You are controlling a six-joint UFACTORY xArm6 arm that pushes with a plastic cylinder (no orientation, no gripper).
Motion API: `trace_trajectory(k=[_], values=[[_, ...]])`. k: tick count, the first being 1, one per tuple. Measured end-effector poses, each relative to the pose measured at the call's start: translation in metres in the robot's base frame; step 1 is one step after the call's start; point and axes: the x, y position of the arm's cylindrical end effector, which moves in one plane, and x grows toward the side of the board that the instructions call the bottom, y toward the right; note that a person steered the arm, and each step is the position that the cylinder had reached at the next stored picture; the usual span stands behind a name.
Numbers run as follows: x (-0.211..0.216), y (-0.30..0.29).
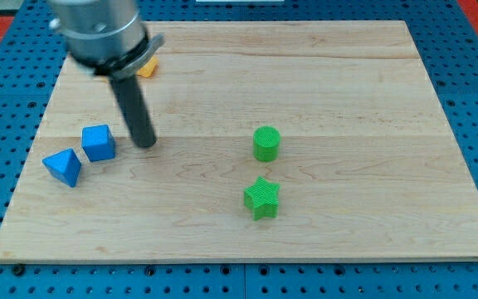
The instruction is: Push the yellow hexagon a bit right and down
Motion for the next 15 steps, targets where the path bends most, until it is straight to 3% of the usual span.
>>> trace_trajectory(k=[2, 3, 5, 6, 7, 9, 11, 12, 13, 14, 15], values=[[-0.078, -0.134], [-0.111, -0.153], [-0.096, 0.008], [-0.095, -0.012], [-0.108, -0.069], [-0.122, 0.052], [-0.144, 0.101], [-0.104, 0.153], [-0.078, 0.157], [-0.113, 0.185], [-0.094, 0.250]])
